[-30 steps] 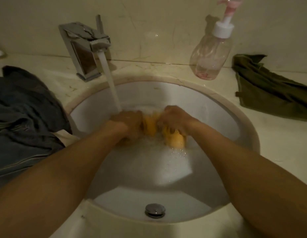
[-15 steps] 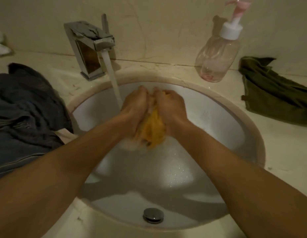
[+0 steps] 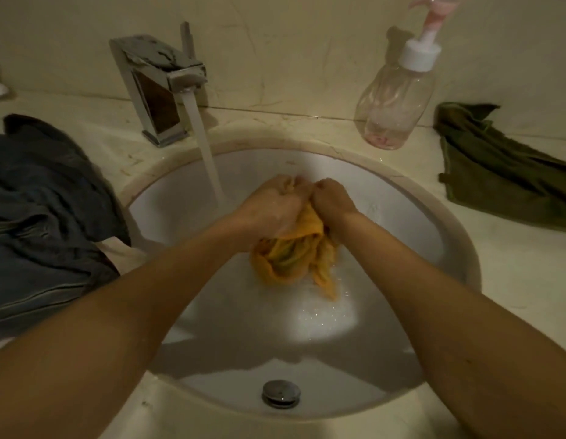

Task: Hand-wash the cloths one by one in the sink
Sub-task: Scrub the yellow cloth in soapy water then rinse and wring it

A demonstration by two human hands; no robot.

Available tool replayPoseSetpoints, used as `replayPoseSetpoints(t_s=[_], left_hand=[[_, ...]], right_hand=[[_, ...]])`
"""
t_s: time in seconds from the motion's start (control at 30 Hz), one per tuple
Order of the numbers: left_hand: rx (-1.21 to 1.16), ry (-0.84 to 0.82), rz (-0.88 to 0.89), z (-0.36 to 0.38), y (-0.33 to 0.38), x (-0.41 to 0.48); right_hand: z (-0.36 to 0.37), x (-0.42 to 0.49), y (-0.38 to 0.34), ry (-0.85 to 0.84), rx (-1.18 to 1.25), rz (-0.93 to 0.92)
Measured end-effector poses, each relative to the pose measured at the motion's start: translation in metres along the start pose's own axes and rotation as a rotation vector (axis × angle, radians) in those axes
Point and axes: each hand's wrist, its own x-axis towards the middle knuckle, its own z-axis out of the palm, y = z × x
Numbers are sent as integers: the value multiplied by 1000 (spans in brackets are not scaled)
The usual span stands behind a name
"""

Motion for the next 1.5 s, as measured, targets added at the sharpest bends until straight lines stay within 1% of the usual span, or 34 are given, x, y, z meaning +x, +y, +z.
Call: replayPoseSetpoints(t_s=[0.07,0.1,0.13,0.17,0.2,0.23,0.27,0.33,0.4,0.47,0.53,0.6,0.7,0.77,0.83,1.03,1.13,1.2,1.27,1.37,1.5], left_hand=[[283,-24,-54,-3,2,-7],[456,-2,-37,-6,-2,-10],[586,38,-18,-10,-7,-10],[637,57,4,-15,-13,-5],[617,36,39,-18,-19,0],[591,-19,93,-20,-24,2],[589,-99,132,-19,-29,3],[656,-218,129,-13,-38,2],[757,-214,143,-8,-45,-2],[800,-169,136,-5,-49,-7],[786,-173,100,-8,-47,-12],[792,-206,85,-14,-44,-17],[789,-221,86,-40,-31,-30],[702,-161,78,-64,-27,-38],[626,-74,85,-91,-24,-49],[611,196,159,-174,-5,-70],[541,328,158,-210,2,-69],[527,368,171,-227,6,-61],[572,349,140,-239,8,-50],[643,254,83,-249,14,-34],[611,125,16,-262,15,-17]], right_hand=[[-8,0,6,-90,-333,-14],[-11,-2,6,-109,-486,-37],[-13,-5,6,-104,-588,-65],[-17,-9,4,-102,-651,-118],[-20,-10,2,-144,-689,-198],[-21,-9,1,-220,-714,-279],[-20,-10,2,-313,-767,-316],[-15,-12,12,-464,-929,-281],[-10,-14,24,-473,-1009,-227],[-7,-18,31,-431,-991,-232],[-5,-20,29,-417,-932,-234],[-6,-21,26,-397,-805,-223],[-20,-31,8,-282,-540,-231],[-32,-42,-9,-199,-439,-258],[-39,-54,-31,-157,-423,-318],[-45,-74,-111,-114,-390,-510],[-41,-70,-149,-107,-278,-561],[-36,-60,-172,-125,-201,-577],[-28,-44,-191,-135,-181,-564],[-16,-16,-212,-145,-185,-526],[-5,15,-229,-245,-229,-493]])
